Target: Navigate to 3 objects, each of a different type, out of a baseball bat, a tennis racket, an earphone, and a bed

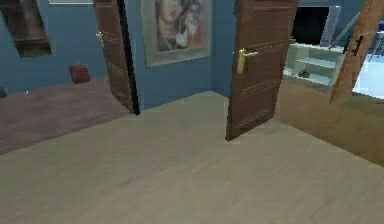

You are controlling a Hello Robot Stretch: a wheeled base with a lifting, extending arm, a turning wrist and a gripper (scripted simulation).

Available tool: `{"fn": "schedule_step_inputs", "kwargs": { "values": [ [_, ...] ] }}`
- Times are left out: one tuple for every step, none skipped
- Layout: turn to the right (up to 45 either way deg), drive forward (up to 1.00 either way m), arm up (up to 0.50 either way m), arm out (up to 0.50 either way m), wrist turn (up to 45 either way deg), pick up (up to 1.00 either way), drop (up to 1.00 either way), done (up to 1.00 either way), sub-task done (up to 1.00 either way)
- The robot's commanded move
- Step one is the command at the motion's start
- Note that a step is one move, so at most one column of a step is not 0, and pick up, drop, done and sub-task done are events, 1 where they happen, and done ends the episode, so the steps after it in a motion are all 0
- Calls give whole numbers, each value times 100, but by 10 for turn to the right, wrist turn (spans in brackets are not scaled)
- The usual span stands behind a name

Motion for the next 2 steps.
{"fn": "schedule_step_inputs", "kwargs": {
  "values": [
    [390,0,0,0,0,0,0,0,0],
    [0,100,0,0,0,0,0,0,0]
  ]
}}
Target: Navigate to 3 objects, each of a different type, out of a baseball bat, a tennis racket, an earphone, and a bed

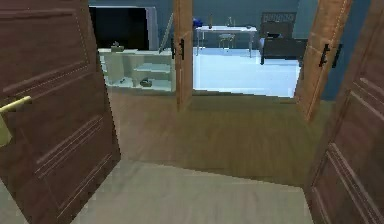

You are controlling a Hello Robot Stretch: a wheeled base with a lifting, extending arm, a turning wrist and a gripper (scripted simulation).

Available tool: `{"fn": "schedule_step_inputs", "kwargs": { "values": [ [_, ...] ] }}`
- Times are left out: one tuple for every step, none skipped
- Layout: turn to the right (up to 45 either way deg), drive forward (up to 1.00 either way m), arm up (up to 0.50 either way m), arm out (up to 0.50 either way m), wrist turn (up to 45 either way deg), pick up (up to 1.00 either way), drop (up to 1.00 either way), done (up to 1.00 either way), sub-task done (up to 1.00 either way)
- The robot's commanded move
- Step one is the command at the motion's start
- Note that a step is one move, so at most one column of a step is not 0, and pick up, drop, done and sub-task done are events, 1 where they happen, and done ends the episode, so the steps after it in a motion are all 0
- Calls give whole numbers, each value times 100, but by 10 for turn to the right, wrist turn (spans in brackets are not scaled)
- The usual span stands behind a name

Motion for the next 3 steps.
{"fn": "schedule_step_inputs", "kwargs": {
  "values": [
    [0,100,0,0,0,0,0,0,0],
    [30,0,0,0,0,0,0,0,0],
    [0,75,0,0,0,0,0,0,0]
  ]
}}
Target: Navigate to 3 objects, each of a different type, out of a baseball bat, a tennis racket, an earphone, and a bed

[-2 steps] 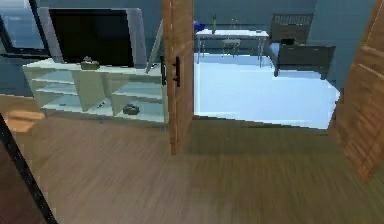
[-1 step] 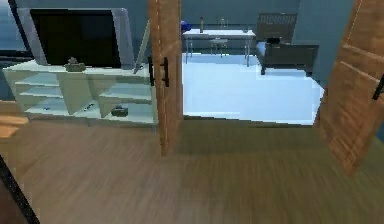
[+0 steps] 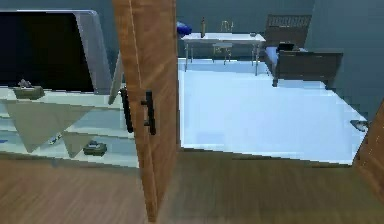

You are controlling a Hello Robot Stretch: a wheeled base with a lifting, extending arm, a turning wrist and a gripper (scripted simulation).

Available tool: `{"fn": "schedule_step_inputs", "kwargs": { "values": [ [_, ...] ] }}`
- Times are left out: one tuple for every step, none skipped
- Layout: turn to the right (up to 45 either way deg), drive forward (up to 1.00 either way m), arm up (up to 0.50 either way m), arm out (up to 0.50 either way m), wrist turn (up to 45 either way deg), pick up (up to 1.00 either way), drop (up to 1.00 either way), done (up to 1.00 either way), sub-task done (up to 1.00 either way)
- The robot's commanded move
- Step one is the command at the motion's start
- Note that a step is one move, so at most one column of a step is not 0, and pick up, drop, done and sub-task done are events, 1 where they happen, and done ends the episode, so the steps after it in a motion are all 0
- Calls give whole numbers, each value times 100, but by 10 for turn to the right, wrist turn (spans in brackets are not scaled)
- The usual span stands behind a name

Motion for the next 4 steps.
{"fn": "schedule_step_inputs", "kwargs": {
  "values": [
    [-330,0,0,0,0,0,0,0,0],
    [0,85,0,0,0,0,0,0,0],
    [-450,0,0,0,0,0,0,0,0],
    [-60,0,0,0,0,0,0,0,0]
  ]
}}
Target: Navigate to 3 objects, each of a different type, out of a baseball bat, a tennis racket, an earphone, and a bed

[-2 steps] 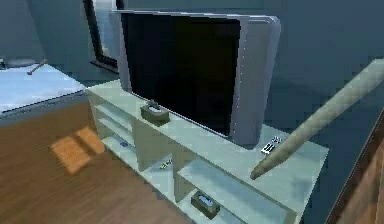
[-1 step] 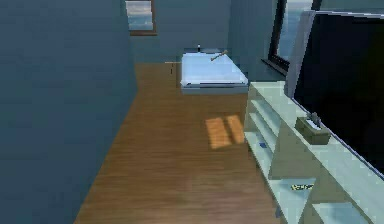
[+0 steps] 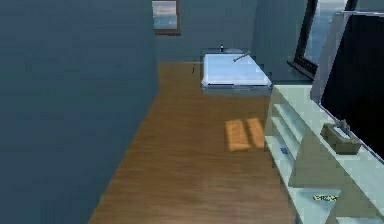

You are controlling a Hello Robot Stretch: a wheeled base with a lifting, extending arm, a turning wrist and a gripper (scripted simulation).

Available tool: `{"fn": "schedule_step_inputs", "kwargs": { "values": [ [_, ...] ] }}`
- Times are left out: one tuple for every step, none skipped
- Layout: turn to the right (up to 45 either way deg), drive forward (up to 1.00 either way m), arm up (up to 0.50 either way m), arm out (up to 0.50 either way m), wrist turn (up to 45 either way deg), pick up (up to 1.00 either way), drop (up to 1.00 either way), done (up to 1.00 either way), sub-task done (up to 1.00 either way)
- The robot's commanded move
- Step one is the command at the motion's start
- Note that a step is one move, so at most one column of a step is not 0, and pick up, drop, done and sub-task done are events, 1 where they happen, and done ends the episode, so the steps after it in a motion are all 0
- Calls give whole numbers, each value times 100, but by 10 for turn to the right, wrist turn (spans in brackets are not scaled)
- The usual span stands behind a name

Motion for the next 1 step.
{"fn": "schedule_step_inputs", "kwargs": {
  "values": [
    [0,100,0,0,0,0,0,0,0]
  ]
}}
